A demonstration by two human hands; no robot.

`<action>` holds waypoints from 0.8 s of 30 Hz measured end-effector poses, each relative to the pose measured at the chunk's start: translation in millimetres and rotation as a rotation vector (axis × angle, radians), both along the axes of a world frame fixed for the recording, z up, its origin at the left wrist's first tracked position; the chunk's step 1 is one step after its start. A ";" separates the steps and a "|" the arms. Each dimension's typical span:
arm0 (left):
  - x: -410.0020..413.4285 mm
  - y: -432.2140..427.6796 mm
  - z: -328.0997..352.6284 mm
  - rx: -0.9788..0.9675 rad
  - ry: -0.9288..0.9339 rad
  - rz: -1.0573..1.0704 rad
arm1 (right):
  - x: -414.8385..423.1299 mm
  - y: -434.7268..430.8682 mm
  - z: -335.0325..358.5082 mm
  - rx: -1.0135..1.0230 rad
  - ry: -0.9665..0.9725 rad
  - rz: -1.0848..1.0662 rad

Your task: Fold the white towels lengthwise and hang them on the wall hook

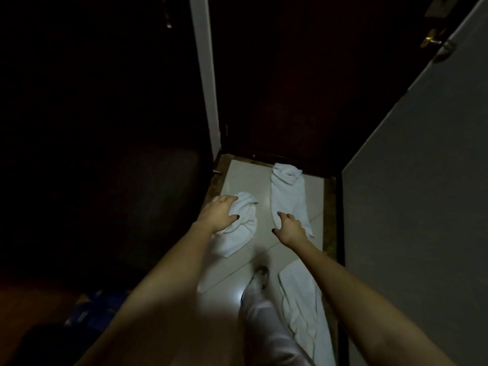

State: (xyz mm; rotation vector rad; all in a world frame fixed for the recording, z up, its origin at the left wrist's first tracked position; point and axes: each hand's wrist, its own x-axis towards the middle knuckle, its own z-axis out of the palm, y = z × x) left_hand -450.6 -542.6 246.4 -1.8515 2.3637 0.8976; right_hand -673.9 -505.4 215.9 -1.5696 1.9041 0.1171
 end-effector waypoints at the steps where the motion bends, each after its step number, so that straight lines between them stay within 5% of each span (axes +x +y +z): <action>1: -14.7 -23.2 -6.6 0.011 0.001 -0.025 | -13.4 -17.4 -6.6 0.012 -0.002 -0.027; 13: -165.1 -198.0 -163.9 0.192 -0.036 -0.401 | -149.7 -153.1 -132.6 0.076 -0.119 -0.440; 24: -282.4 -257.7 -496.8 0.160 -0.137 -0.934 | -228.2 -149.9 -449.2 0.214 -0.084 -0.704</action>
